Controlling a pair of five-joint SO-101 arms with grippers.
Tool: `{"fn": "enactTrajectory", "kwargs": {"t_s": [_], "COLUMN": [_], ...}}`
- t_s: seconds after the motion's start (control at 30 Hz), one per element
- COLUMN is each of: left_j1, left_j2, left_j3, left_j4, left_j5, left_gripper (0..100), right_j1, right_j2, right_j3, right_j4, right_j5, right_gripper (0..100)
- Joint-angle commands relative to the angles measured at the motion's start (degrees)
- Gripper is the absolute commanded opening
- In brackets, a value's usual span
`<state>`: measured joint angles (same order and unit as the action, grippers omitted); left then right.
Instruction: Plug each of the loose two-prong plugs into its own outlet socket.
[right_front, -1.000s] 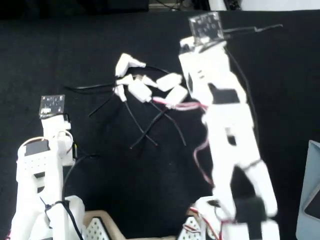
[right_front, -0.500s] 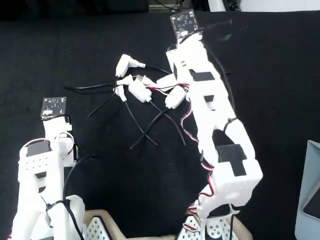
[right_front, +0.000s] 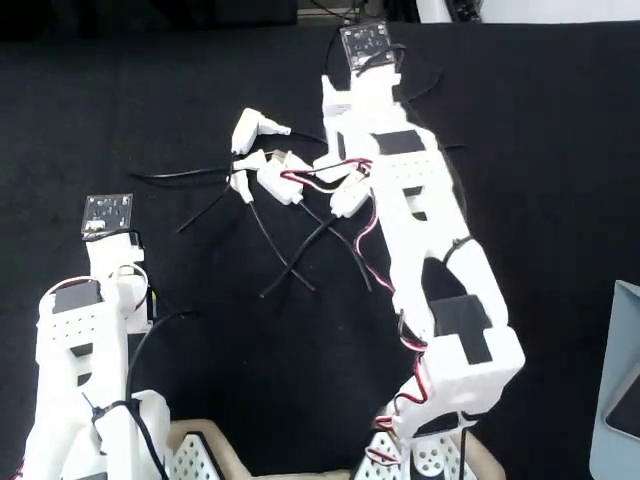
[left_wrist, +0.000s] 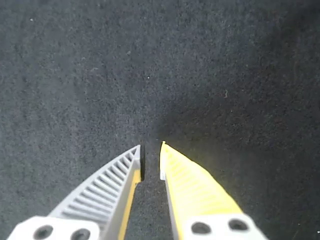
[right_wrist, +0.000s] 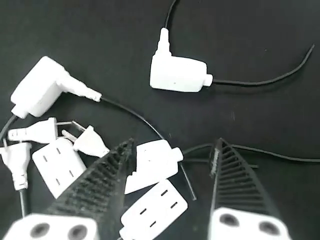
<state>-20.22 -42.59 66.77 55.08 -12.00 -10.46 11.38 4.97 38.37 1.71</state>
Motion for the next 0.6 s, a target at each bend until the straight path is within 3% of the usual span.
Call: {"fn": "enactTrajectory", "kwargs": {"t_s": [0.0, 0.3, 0.57], "left_j1": [-0.5, -0.5, -0.5], "left_j2": [-1.0, -0.8, -0.8], "left_j3": [-0.4, -0.4, -0.3], "left_j4": [-0.8, -0.8, -0.8], "left_j5": [0.2, 0.2, 0.2], "left_gripper": [8, 8, 8], "right_j1": [-0.7, -0.7, -0.4], "right_j2": [1.3, 14.6, 18.8], "right_j3": [-0.2, -0.7, 0.1], "right_j4": [-4.5, -12.0, -9.7], "right_j5": [-1.5, -1.1, -1.0], "right_gripper": [21.9, 21.9, 21.4]}}
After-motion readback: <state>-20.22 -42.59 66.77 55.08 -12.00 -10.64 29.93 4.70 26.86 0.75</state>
